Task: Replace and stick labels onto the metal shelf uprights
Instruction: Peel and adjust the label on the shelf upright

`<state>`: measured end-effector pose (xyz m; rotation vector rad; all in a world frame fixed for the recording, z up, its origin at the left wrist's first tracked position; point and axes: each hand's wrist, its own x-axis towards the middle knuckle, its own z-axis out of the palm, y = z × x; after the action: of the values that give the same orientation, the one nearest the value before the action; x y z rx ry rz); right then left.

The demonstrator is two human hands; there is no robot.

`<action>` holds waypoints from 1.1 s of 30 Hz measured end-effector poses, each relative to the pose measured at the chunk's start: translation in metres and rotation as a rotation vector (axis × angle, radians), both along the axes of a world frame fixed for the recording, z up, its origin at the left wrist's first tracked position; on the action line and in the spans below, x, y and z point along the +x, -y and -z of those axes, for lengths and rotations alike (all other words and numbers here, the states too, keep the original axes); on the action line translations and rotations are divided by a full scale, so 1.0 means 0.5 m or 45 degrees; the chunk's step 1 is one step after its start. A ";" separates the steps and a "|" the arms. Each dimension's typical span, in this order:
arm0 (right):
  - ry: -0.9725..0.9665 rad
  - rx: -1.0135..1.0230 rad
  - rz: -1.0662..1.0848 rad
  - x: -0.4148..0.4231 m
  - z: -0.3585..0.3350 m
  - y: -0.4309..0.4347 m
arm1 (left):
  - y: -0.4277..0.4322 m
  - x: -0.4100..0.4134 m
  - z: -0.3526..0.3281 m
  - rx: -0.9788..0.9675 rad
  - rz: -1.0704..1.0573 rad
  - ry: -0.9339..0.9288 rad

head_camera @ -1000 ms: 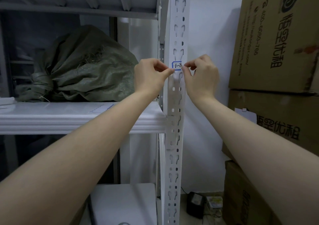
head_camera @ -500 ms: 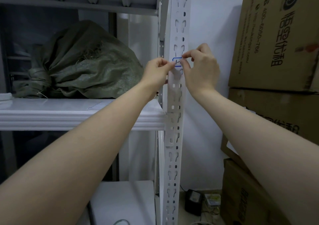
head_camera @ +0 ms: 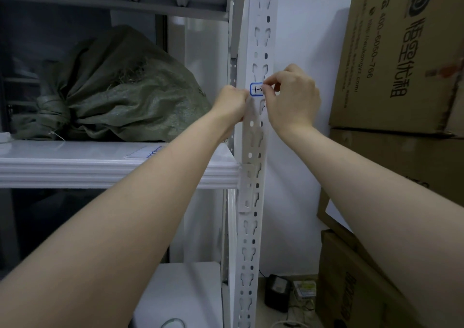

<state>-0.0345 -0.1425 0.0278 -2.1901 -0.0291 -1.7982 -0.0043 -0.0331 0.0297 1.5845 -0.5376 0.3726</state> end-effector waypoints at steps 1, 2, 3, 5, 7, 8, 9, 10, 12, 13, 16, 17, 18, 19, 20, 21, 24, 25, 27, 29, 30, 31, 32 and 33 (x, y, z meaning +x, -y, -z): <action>-0.011 -0.005 0.012 -0.002 -0.002 -0.001 | 0.002 0.003 0.001 0.003 -0.018 0.007; -0.020 -0.012 0.021 -0.003 -0.003 -0.003 | 0.002 0.004 0.002 0.003 -0.026 0.013; -0.024 -0.023 0.028 -0.005 -0.003 -0.003 | 0.001 0.008 0.002 0.000 -0.024 0.018; 0.003 -0.062 0.034 -0.006 -0.001 -0.003 | -0.002 0.009 0.002 -0.019 0.008 0.018; 0.052 -0.111 0.031 -0.006 0.002 -0.003 | -0.004 0.009 0.001 -0.037 0.048 0.021; 0.059 -0.131 0.021 -0.006 0.003 -0.004 | -0.004 0.008 0.002 -0.046 0.066 0.028; 0.051 -0.143 0.004 -0.006 0.003 -0.005 | -0.003 0.012 0.002 -0.053 0.067 0.034; 0.038 -0.149 -0.014 -0.005 0.003 -0.007 | -0.002 0.017 0.003 -0.046 0.053 0.038; 0.018 -0.153 -0.037 -0.006 0.003 -0.009 | 0.001 0.026 0.005 -0.038 0.021 0.034; 0.010 -0.157 -0.043 -0.006 0.004 -0.009 | 0.002 0.029 0.006 -0.042 0.009 0.028; -0.011 -0.193 -0.041 -0.007 0.008 -0.009 | 0.002 0.032 0.007 -0.047 -0.009 0.013; -0.007 -0.206 -0.044 -0.008 0.009 -0.009 | 0.002 0.035 0.007 -0.050 -0.007 0.017; 0.003 -0.216 -0.048 -0.009 0.009 -0.009 | 0.002 0.036 0.007 -0.053 -0.006 0.019; 0.009 -0.222 -0.048 -0.009 0.009 -0.009 | 0.002 0.039 0.007 -0.052 -0.010 0.025; 0.010 -0.229 -0.042 -0.009 0.009 -0.009 | 0.002 0.041 0.007 -0.051 -0.015 0.032; 0.005 -0.240 -0.028 -0.008 0.010 -0.009 | 0.003 0.043 0.008 -0.052 -0.015 0.039; 0.003 -0.296 0.015 -0.005 0.010 -0.011 | 0.002 0.047 0.009 -0.051 -0.010 0.045; 0.002 -0.323 0.032 -0.005 0.011 -0.013 | 0.002 0.048 0.008 -0.044 -0.015 0.042; -0.021 -0.384 0.085 -0.005 0.011 -0.014 | 0.001 0.047 0.007 -0.036 -0.024 0.039; -0.032 -0.425 0.112 -0.001 0.010 -0.011 | 0.002 0.048 0.007 -0.037 -0.018 0.044; -0.022 -0.449 0.118 0.003 0.011 -0.009 | 0.002 0.049 0.007 -0.039 -0.012 0.042; -0.013 -0.472 0.131 0.008 0.012 -0.009 | 0.002 0.049 0.007 -0.038 -0.006 0.038; -0.004 -0.488 0.149 0.011 0.013 -0.010 | 0.002 0.049 0.007 -0.031 -0.001 0.040; 0.000 -0.501 0.166 0.012 0.011 -0.012 | 0.002 0.051 0.007 -0.026 0.004 0.044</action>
<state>-0.0283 -0.1366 0.0220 -2.5083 -0.2670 -2.0035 0.0211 -0.0343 0.0261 1.5594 -0.5610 0.4021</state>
